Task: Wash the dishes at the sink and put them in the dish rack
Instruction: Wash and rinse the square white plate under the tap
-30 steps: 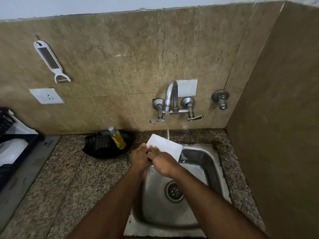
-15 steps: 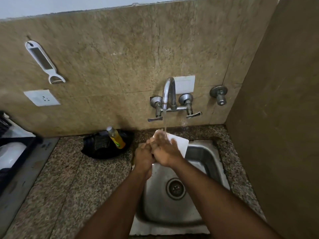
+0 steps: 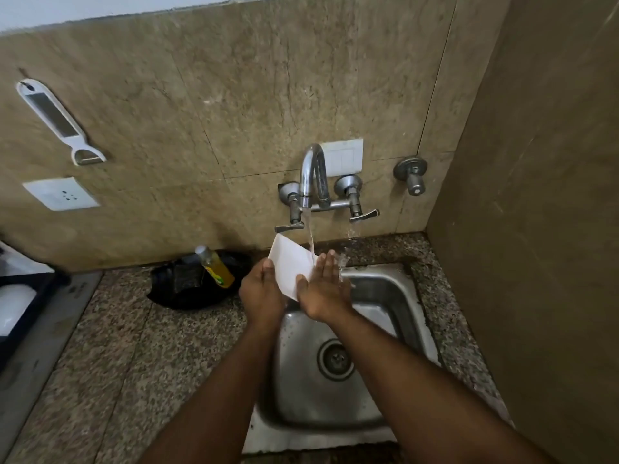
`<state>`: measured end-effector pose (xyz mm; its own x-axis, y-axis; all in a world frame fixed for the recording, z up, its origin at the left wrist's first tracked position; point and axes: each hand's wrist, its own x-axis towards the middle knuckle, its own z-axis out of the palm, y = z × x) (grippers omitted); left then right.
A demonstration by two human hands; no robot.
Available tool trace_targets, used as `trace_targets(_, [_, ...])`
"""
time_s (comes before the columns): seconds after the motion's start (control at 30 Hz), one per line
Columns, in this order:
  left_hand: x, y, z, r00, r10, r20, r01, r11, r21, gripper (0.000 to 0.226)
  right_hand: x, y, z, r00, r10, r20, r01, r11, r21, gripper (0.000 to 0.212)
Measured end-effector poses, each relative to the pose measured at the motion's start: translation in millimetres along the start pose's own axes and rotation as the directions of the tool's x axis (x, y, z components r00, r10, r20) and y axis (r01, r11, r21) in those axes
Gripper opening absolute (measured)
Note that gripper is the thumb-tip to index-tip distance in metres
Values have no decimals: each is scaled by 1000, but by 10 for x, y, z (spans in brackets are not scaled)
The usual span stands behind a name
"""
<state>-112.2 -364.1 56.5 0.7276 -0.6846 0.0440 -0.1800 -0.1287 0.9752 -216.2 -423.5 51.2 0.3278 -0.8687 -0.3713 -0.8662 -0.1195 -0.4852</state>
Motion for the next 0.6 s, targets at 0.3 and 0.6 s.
trace_targets(0.3, [86,6,-128,970,-244,-17,234,946,-224,23,166,112,-331,983,132,-129,-38,829,558,20])
trace_targets(0.6, [-273,-60,214,820,-491,294,572,718,-397,49,-352,391,-130,922,386,8,-204,469,859,15])
